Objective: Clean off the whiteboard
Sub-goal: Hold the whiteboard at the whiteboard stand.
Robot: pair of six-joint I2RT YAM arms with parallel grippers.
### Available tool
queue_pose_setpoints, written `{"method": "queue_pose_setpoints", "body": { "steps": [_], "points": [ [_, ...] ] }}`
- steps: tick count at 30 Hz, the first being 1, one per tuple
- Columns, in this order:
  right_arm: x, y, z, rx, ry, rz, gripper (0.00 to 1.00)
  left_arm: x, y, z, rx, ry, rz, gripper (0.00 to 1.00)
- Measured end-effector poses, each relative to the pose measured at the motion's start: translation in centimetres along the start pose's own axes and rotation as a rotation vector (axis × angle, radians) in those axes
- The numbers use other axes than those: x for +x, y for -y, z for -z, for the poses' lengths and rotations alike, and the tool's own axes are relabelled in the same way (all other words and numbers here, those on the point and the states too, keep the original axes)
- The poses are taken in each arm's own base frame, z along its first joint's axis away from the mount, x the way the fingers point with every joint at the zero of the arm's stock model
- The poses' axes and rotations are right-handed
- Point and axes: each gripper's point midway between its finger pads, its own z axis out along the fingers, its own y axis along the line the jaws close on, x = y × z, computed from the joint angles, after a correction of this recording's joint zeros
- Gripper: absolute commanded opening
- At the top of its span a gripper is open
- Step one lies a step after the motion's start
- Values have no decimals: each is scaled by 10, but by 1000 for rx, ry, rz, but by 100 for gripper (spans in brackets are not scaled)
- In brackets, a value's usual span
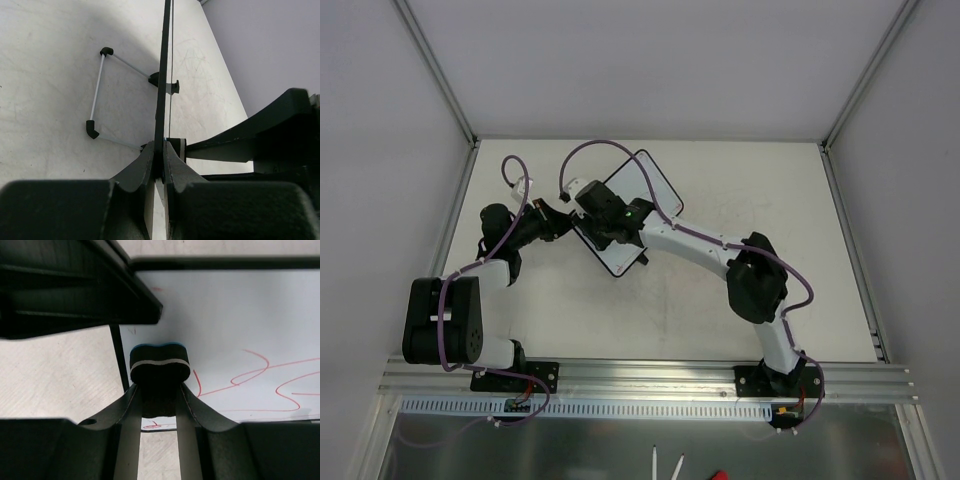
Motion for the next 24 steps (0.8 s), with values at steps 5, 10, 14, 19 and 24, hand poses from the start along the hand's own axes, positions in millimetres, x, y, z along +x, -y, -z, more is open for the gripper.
{"method": "queue_pose_setpoints", "body": {
  "steps": [5, 10, 14, 19, 24],
  "points": [
    [28, 1, 1, 2, -1, -14, 0, 0, 2, 0, 12, -4, -5, 0],
    [60, 1, 1, 3, -25, -28, 0, 1, 2, 0, 13, -5, -5, 0],
    [73, 1, 1, 4, -27, -43, 0, 1, 3, 0, 15, -5, -6, 0],
    [89, 1, 0, 7, -29, -59, 0, 1, 3, 0, 16, -6, -6, 0],
    [97, 1, 0, 11, -20, -73, 0, 1, 3, 0, 16, -7, -6, 0]
  ]
}}
